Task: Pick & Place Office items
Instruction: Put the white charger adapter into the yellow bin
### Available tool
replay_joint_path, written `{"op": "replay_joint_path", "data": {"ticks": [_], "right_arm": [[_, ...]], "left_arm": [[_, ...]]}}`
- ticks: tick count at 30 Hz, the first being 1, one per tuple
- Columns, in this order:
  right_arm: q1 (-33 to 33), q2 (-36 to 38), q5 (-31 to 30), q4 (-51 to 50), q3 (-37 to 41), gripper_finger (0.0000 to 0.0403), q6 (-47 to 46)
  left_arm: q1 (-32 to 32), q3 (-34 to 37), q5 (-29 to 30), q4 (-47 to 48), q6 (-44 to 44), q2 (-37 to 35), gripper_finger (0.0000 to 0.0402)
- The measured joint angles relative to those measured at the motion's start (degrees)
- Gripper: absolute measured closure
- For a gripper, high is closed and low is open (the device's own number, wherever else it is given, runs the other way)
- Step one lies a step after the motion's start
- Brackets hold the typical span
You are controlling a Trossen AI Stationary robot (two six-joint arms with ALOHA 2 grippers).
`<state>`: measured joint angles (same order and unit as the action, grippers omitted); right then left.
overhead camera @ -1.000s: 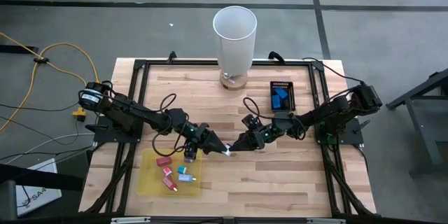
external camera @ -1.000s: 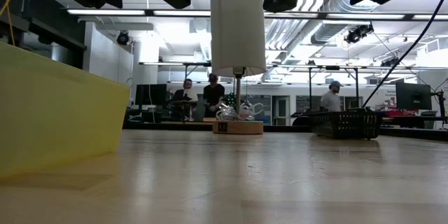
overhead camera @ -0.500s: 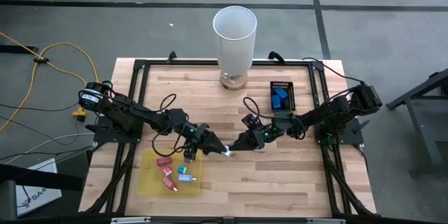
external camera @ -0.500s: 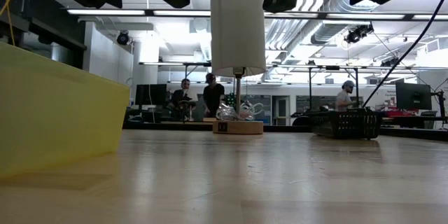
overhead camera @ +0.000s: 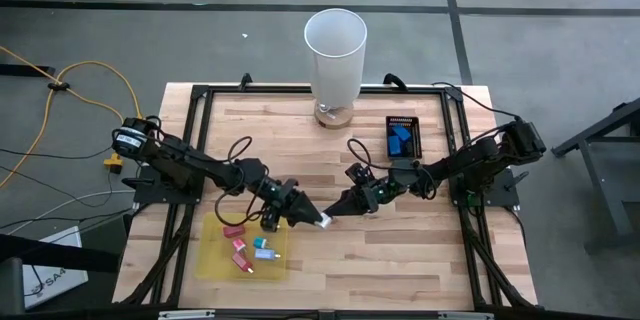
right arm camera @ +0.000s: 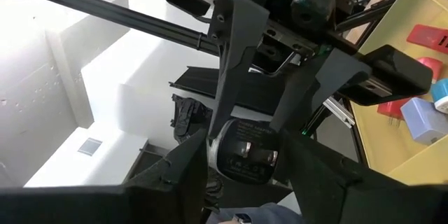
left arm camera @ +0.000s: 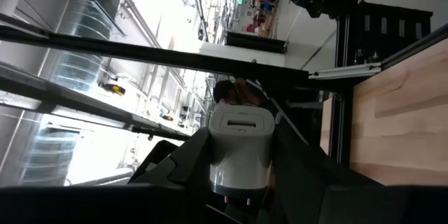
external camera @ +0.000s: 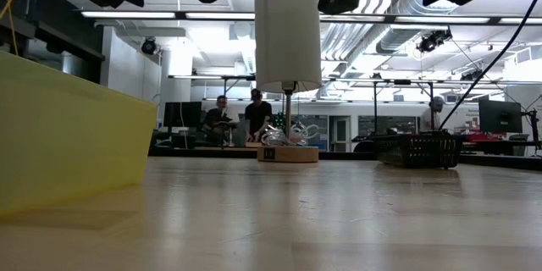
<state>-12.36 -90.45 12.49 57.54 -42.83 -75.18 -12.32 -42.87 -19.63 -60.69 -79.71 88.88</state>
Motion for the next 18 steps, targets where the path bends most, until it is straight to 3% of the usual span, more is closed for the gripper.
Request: {"op": "replay_joint_path", "data": {"ticks": [13, 18], "right_arm": [[0.0, 0.0, 0.6, 0.0, 0.0, 0.0234, 0.0], [0.0, 0.0, 1.3, 0.0, 0.0, 0.0234, 0.4]], "left_arm": [[-1.3, 0.2, 2.1, 0.9, 1.7, 0.0, 0.0275], [-2.6, 0.4, 5.5, 1.1, 0.4, 0.0, 0.0275]]}}
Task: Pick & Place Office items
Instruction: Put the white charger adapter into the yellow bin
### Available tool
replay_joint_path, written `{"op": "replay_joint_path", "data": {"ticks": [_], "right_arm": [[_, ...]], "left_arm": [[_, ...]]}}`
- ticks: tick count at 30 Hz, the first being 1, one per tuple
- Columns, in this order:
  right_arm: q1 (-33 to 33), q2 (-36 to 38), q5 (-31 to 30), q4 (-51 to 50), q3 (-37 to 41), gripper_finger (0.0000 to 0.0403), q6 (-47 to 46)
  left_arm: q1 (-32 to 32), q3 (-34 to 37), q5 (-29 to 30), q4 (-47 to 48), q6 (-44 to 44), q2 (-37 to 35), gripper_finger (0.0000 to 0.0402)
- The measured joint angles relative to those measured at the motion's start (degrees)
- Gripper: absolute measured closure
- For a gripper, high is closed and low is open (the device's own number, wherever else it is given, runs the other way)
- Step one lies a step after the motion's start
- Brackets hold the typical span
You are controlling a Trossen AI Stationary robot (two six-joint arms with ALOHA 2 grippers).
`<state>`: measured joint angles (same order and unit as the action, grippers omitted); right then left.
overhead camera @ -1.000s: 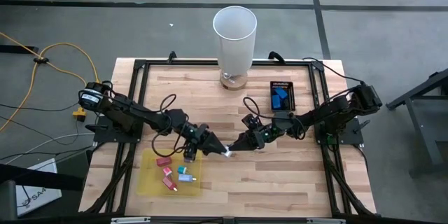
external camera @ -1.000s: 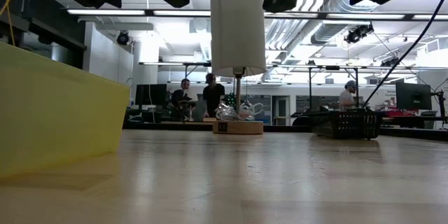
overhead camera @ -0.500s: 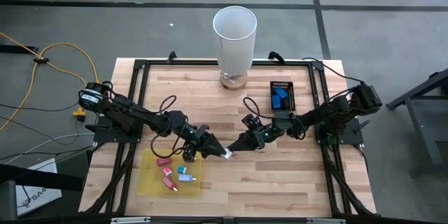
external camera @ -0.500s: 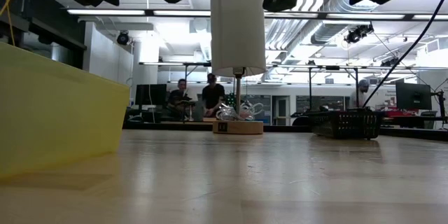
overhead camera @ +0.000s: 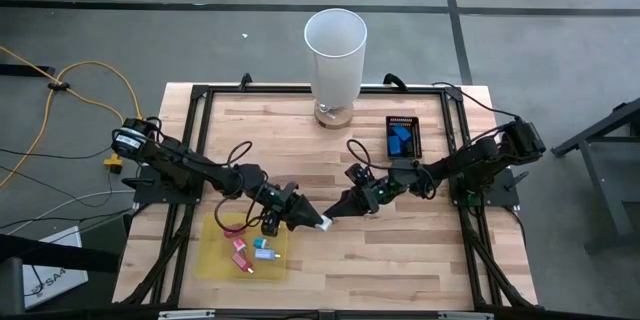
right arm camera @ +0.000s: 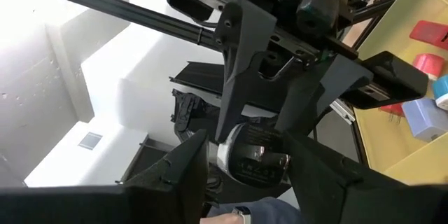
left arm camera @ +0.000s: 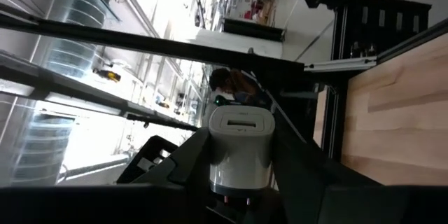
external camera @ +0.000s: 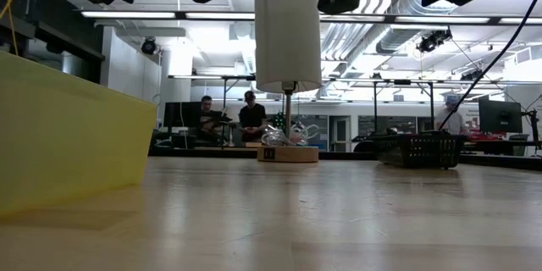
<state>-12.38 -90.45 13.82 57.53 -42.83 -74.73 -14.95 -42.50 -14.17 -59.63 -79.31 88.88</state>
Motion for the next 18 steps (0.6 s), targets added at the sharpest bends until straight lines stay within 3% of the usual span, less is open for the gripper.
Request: {"op": "replay_joint_path", "data": {"ticks": [18], "right_arm": [[6.5, 0.0, -0.1, -4.1, 0.0, 0.0234, 3.0]], "left_arm": [[-4.3, 0.1, 3.8, 0.3, 0.1, 0.0, 0.0275]]}}
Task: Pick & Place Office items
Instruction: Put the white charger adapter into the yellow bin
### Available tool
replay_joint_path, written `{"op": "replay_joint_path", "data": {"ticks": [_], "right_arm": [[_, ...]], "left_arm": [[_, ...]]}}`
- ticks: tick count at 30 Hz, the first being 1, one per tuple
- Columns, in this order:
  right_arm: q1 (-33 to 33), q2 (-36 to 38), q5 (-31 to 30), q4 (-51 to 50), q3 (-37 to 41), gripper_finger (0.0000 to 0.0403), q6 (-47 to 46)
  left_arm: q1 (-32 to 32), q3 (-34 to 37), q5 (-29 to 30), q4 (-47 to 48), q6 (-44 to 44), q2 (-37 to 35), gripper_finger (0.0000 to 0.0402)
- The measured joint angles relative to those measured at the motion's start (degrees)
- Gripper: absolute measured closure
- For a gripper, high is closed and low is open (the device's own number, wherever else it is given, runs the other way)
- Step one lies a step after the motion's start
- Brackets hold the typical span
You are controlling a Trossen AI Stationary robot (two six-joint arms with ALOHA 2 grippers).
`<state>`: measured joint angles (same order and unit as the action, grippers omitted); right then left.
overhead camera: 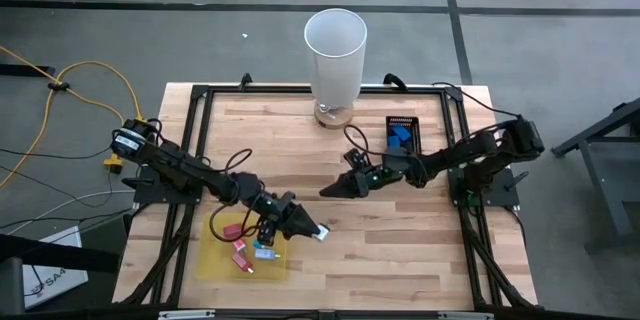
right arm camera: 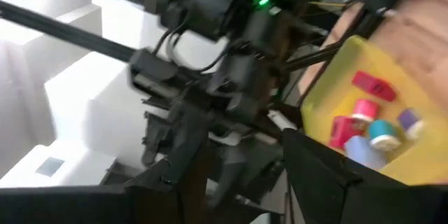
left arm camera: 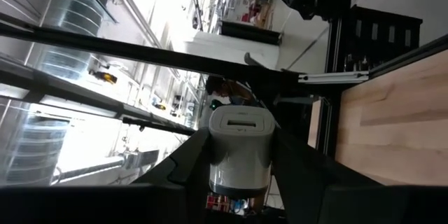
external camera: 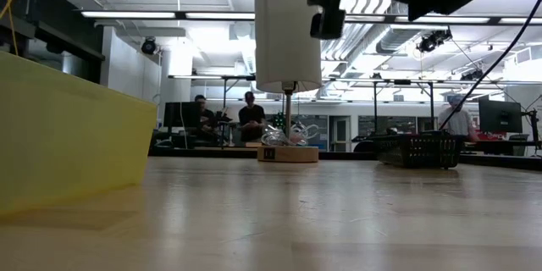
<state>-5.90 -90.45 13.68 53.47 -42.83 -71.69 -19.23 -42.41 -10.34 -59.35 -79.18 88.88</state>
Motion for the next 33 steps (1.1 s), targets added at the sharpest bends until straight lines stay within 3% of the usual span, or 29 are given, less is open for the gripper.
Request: {"op": "replay_joint_path", "data": {"ticks": [15, 33], "right_arm": [[3.1, 0.0, -0.2, -8.4, 0.0, 0.0234, 0.0], [2.9, 0.0, -0.2, -10.1, 0.0, 0.0233, 0.0]], "left_arm": [[-0.2, 0.0, 0.0, 0.0, -0.3, 0.0, 0.0275], [-0.2, 0.0, -0.1, 0.0, -0.2, 0.0, 0.0275]]}}
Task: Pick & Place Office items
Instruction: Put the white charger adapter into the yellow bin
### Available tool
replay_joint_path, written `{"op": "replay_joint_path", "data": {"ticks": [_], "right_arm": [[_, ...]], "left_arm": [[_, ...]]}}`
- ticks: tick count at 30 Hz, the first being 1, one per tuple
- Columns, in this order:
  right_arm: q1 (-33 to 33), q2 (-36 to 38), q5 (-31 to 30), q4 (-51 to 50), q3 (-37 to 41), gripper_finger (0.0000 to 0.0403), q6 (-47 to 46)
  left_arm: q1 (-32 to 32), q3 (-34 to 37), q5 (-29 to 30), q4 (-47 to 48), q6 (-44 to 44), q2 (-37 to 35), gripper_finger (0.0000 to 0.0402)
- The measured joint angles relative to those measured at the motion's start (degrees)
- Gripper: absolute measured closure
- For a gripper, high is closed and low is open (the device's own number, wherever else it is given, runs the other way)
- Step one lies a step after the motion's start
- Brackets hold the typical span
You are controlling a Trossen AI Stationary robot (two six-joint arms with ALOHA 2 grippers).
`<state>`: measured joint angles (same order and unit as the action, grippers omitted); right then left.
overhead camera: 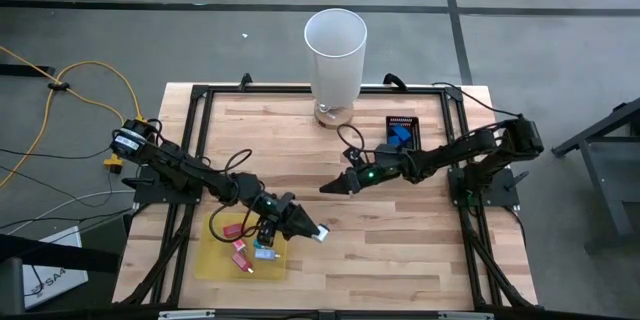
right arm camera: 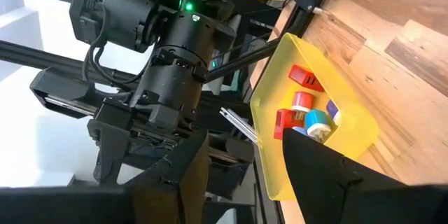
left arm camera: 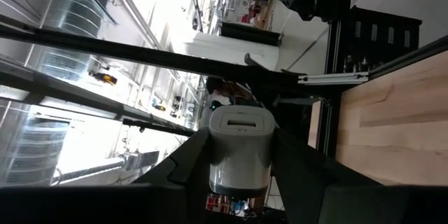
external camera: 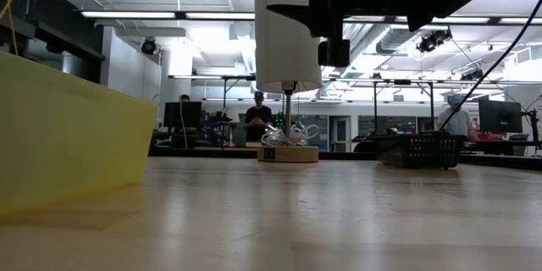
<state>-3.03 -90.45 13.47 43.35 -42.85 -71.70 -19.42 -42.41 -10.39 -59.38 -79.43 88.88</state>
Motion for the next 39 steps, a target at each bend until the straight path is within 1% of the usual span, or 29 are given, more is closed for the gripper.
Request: {"op": "replay_joint_path", "data": {"ticks": [18, 39], "right_arm": [[0.0, 0.0, 0.0, 0.1, 0.0, 0.0233, 0.0], [0.0, 0.0, 0.0, 0.0, 0.0, 0.0233, 0.0]], "left_arm": [[0.0, 0.0, 0.0, 0.7, -0.7, 0.0, 0.0275], [-1.4, 0.0, 0.4, 1.0, -0.7, 0.0, 0.0275]]}}
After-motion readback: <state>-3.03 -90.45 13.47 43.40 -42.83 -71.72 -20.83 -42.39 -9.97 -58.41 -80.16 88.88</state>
